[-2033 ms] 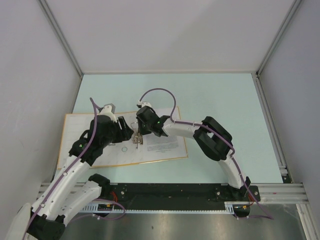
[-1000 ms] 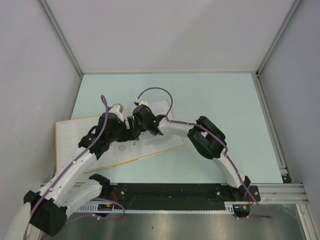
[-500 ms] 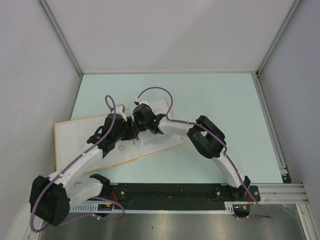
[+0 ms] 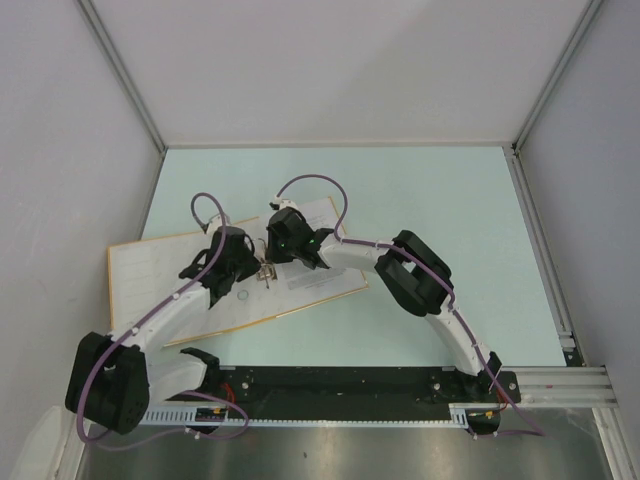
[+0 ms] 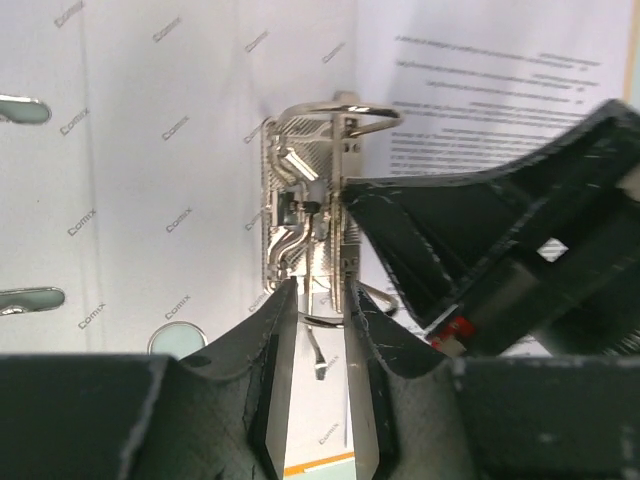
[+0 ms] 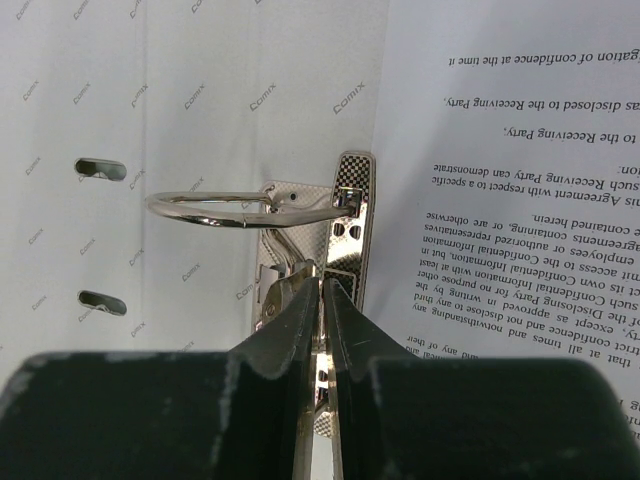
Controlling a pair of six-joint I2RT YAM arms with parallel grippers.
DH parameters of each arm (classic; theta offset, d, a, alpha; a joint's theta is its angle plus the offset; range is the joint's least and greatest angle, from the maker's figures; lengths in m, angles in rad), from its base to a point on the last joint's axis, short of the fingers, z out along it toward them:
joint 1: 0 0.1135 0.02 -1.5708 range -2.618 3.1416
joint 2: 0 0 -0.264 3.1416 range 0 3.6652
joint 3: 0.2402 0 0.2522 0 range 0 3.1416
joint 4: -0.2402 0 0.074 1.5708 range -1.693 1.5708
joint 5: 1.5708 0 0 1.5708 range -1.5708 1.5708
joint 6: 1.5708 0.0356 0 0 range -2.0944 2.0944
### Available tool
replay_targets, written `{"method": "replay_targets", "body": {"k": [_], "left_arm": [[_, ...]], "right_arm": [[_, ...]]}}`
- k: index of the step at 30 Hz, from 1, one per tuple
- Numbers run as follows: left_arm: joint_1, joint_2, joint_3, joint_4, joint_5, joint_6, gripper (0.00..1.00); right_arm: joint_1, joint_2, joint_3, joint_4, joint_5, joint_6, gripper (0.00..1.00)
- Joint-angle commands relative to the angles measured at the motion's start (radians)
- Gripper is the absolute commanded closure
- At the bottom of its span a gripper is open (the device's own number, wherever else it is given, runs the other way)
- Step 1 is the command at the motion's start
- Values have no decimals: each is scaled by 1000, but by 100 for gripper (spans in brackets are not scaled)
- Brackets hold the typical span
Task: Put the files into the folder
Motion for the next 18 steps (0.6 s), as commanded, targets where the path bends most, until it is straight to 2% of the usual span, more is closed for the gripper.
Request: {"method": "replay_targets", "body": {"k": [1, 3, 9, 14, 18], "left_arm": [[12, 52, 62, 17, -37, -55, 70], [12, 81, 70, 23, -31, -41, 70], [12, 66, 26, 60, 68, -27, 80], [12, 63, -5, 69, 131, -21, 87], [12, 75, -7, 75, 162, -15, 97]], "right_arm": [[3, 92, -62, -170, 15, -18, 90], [3, 93, -52, -170, 14, -19, 89], [10, 113, -3, -208, 32, -32, 89], [26, 164, 79, -292, 72, -41, 89], [38, 225, 153, -392, 107, -26, 89]]}}
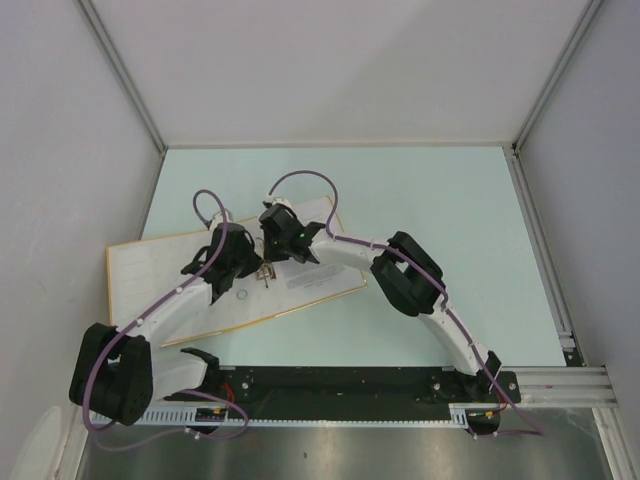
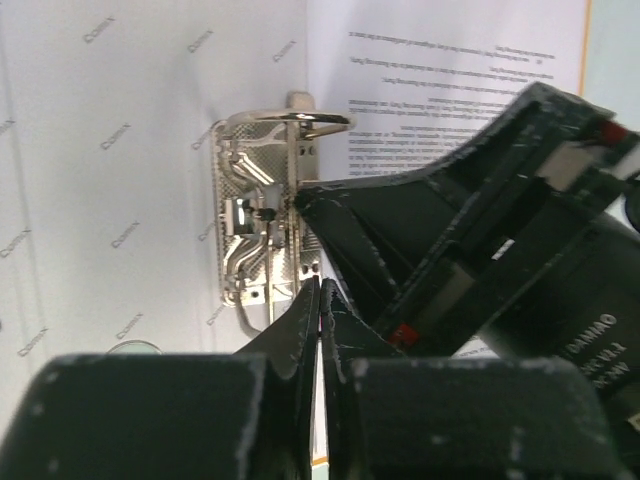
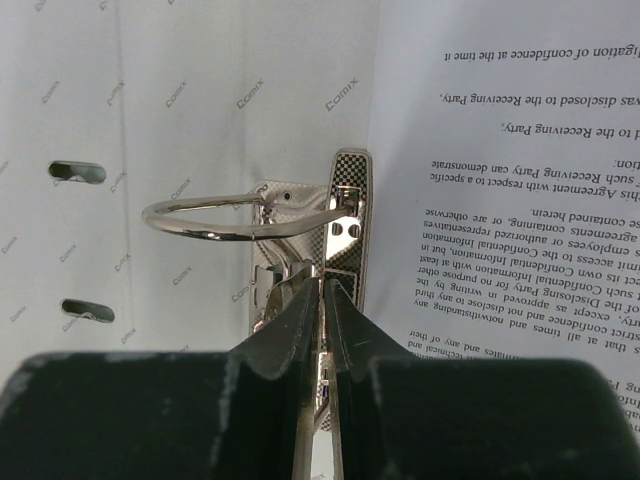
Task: Put the files into the folder
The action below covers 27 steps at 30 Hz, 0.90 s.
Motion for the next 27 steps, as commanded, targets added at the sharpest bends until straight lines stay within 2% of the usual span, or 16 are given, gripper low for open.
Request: {"method": "replay_targets", "body": {"k": [1, 13, 16, 20, 22, 23, 24, 27], "left_arm": [[-4, 1, -15, 20, 96, 3, 98], [-3, -1, -52, 21, 120, 11, 100], [-3, -27, -52, 8, 123, 19, 100], [-3, -100, 2, -40, 142, 74, 99], [2, -146, 55, -93, 145, 92, 89], [6, -166, 74, -110, 148, 111, 81], [13, -187, 92, -130, 148, 118, 64], [25, -257, 192, -198, 204, 146, 47]], "right_arm": [[26, 178, 15, -238, 74, -3, 89], [16, 287, 72, -358, 3, 72, 89], [16, 291, 64, -368, -3, 72, 89], [15, 270, 76, -335, -92, 22, 88], [10, 252, 84, -318, -132, -12, 87], [7, 242, 86, -304, -146, -20, 85], [4, 233, 84, -293, -161, -34, 84], [-5, 183, 83, -247, -199, -63, 76]]}}
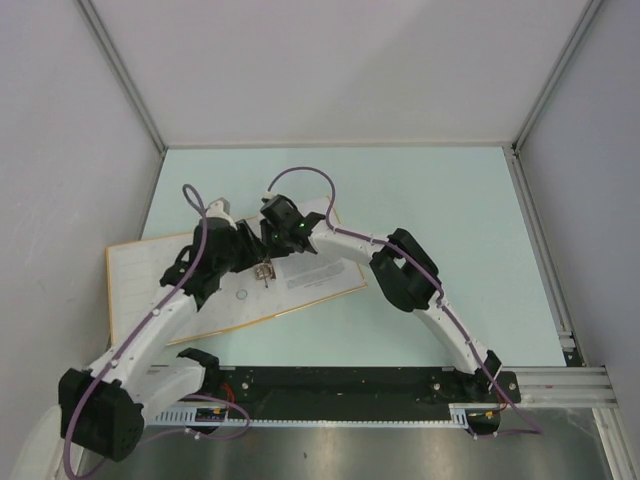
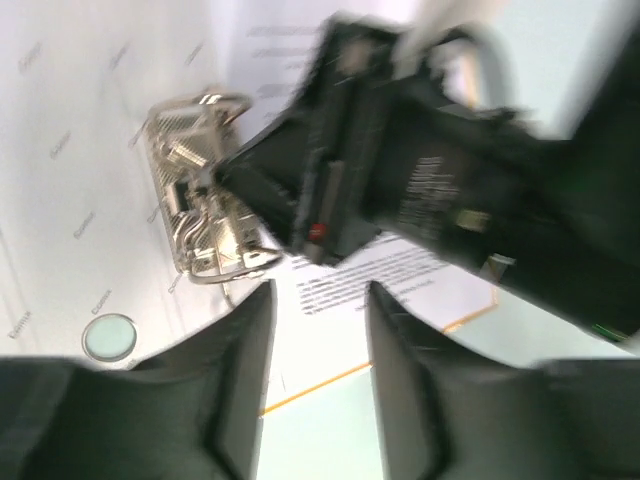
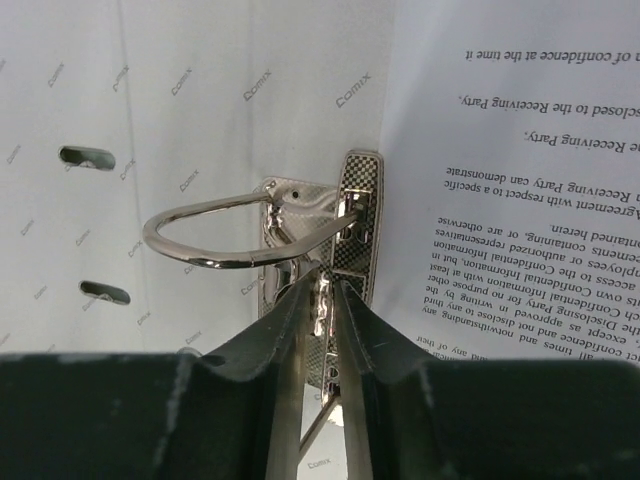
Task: Put the files into the folder
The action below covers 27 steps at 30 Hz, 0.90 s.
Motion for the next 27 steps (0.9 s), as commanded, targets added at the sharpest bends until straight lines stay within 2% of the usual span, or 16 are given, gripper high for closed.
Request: {"method": "replay_targets", "body": {"k": [1, 7, 8, 9, 11, 15, 16, 18, 19, 21, 23, 27], "left_arm": [[17, -129, 164, -120, 86, 65, 46], [21, -250, 185, -246, 120, 64, 37], [21, -293, 179, -266, 100, 56, 27], [21, -311, 161, -283, 77, 48, 24], [23, -354, 136, -294, 27, 39, 21], [23, -387, 144, -343, 28, 59, 20], [23, -387, 150, -350, -1, 62, 20], [23, -388, 164, -363, -7, 60, 21], [23, -394, 170, -367, -12, 54, 20], [25, -404, 190, -384, -32, 44, 20], [25, -422, 204, -396, -52, 20, 19], [23, -465, 225, -393, -38, 14, 19]], "right_arm": [[14, 81, -78, -85, -87, -75, 74], [-7, -17, -41, -82, -102, -100, 72], [-7, -49, -35, -80, -107, -103, 71], [-10, -69, -30, -77, -102, -107, 70], [-10, -130, -28, -82, -87, -144, 63], [-22, -226, -65, -108, 66, -283, 43], [-35, -243, -93, -110, 59, -308, 36], [-53, -293, -128, -99, -22, -405, 29], [-52, -316, -189, -84, -56, -450, 21], [-21, -382, -263, -19, -142, -601, 11], [7, -421, -365, 31, -179, -691, 7], [33, -447, -435, 159, -239, -858, 6]]}}
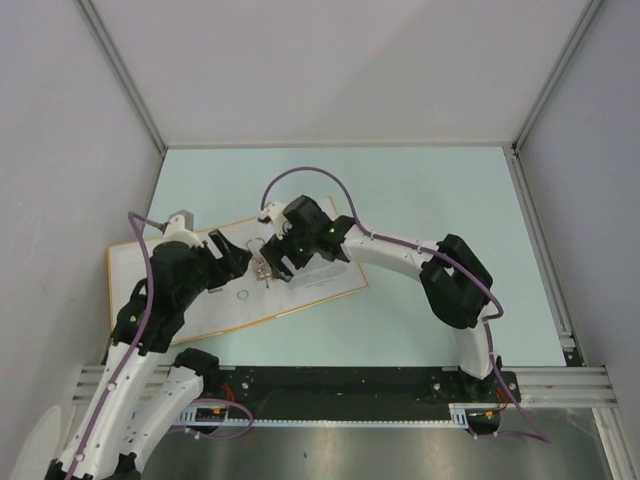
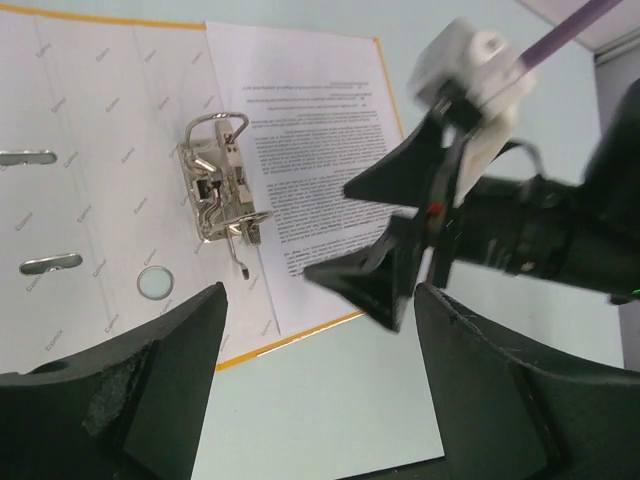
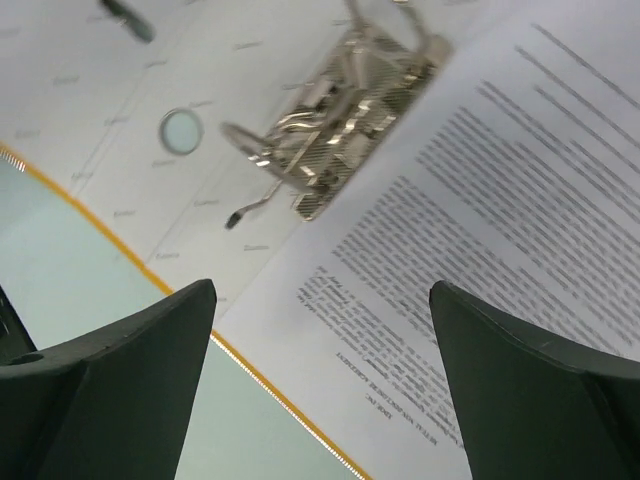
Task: Put the files into the folder
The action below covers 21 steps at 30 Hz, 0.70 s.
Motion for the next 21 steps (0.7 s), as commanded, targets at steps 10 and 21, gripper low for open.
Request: {"method": "replay_targets", "body": {"k": [10, 21], "left_arm": [[9, -154, 104, -79, -58, -22, 20], [10, -139, 78, -65, -42, -22, 20]], "right_arm": [[75, 106, 4, 237, -142, -554, 18], [95, 169, 33, 325, -93, -615, 57]]}}
